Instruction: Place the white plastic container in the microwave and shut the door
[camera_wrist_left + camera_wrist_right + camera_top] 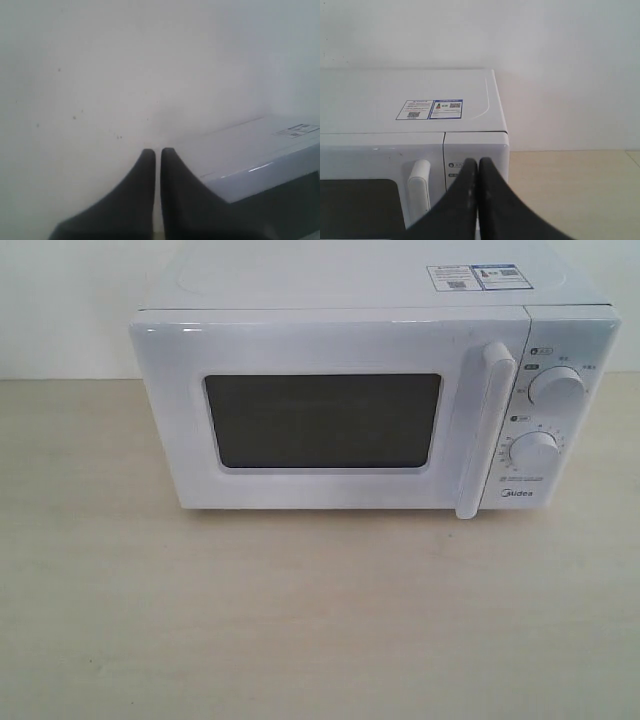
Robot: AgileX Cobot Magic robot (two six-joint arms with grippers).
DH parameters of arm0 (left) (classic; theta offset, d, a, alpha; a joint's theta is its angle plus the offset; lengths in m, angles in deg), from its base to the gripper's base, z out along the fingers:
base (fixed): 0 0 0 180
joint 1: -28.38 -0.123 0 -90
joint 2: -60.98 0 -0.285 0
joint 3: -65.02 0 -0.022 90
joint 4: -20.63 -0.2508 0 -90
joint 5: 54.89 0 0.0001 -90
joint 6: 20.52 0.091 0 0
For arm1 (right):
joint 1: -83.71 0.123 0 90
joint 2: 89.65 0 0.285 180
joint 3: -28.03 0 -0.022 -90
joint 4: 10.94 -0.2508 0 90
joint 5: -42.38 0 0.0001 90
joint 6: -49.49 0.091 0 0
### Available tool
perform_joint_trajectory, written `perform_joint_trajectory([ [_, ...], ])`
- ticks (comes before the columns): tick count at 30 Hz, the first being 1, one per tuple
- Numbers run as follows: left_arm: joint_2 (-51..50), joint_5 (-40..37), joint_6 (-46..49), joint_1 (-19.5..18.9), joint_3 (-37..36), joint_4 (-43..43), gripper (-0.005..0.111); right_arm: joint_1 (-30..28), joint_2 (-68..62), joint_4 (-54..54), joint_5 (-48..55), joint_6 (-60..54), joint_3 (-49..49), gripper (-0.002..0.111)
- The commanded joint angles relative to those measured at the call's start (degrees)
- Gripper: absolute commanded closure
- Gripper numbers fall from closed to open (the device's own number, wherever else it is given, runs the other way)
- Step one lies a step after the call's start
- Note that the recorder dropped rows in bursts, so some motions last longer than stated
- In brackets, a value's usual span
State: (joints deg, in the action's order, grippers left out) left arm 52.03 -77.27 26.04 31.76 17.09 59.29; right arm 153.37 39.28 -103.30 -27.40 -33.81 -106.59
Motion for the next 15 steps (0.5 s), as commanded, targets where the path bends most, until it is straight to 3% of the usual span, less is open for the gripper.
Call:
perform_joint_trajectory([
  [1,0.22,12.98,-0.58,-0.38,-11.3,8.29,0.102,0.15,0.24,0.07,-0.18,-0.1,0.29,0.108],
  [7,0.22,20.85,-0.58,-0.38,-21.04,13.32,0.102,0.15,0.24,0.07,-0.18,-0.1,0.29,0.108],
  [15,0.22,20.89,-0.12,-0.38,-21.85,9.48,0.102,0.15,0.24,0.07,-0.18,-0.1,0.29,0.108],
])
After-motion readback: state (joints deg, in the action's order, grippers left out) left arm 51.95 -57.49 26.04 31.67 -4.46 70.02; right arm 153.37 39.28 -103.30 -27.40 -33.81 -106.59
